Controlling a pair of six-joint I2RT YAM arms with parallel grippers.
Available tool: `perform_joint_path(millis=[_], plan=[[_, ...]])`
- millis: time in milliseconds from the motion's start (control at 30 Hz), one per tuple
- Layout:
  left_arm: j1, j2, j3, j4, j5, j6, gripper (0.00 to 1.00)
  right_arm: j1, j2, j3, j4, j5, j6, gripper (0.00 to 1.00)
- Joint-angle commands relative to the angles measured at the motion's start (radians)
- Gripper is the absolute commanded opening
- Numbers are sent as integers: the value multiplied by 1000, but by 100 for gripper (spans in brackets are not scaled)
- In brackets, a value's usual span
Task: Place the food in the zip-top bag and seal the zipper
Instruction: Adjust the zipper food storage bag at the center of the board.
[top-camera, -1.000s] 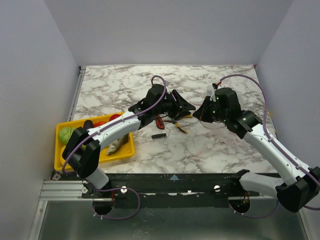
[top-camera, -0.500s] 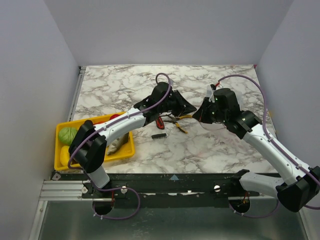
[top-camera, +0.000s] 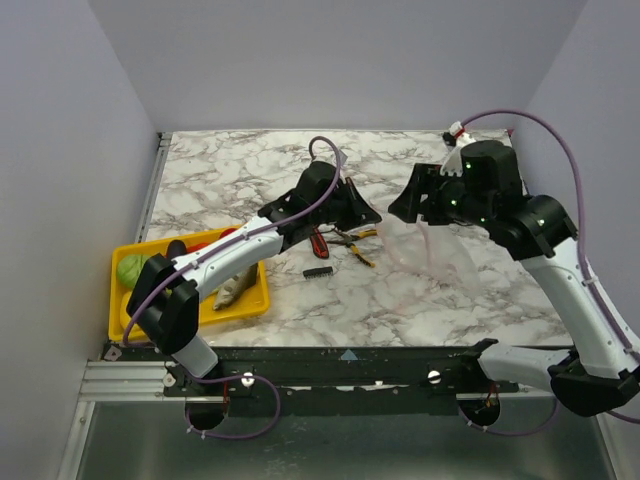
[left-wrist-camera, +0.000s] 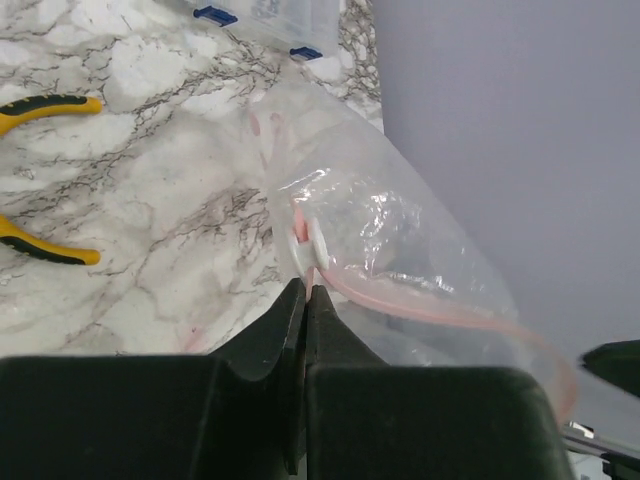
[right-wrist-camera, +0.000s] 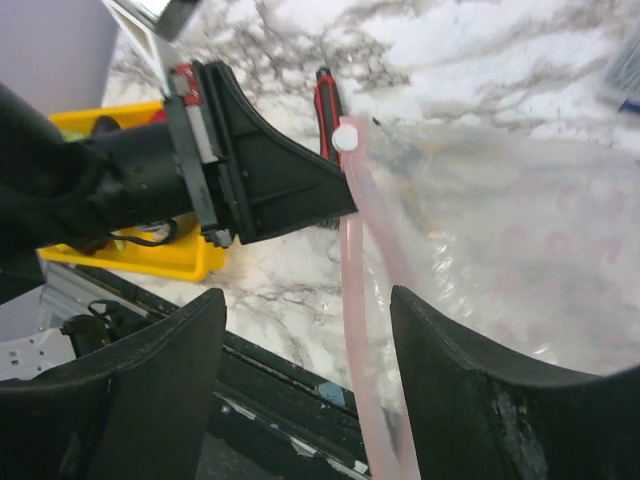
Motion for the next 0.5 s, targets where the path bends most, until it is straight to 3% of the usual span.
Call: perform_joint_path(millis=[0, 200, 467], plan=[[-3, -66, 21, -51, -26, 85, 0, 6, -2, 161, -159, 46, -88, 72], [-3, -64, 121, -169, -2, 70, 0, 21, 60, 163, -244, 174, -182, 68], [-3, -22, 224, -279, 23, 44, 0, 307, 118, 185, -292, 523, -41, 68]])
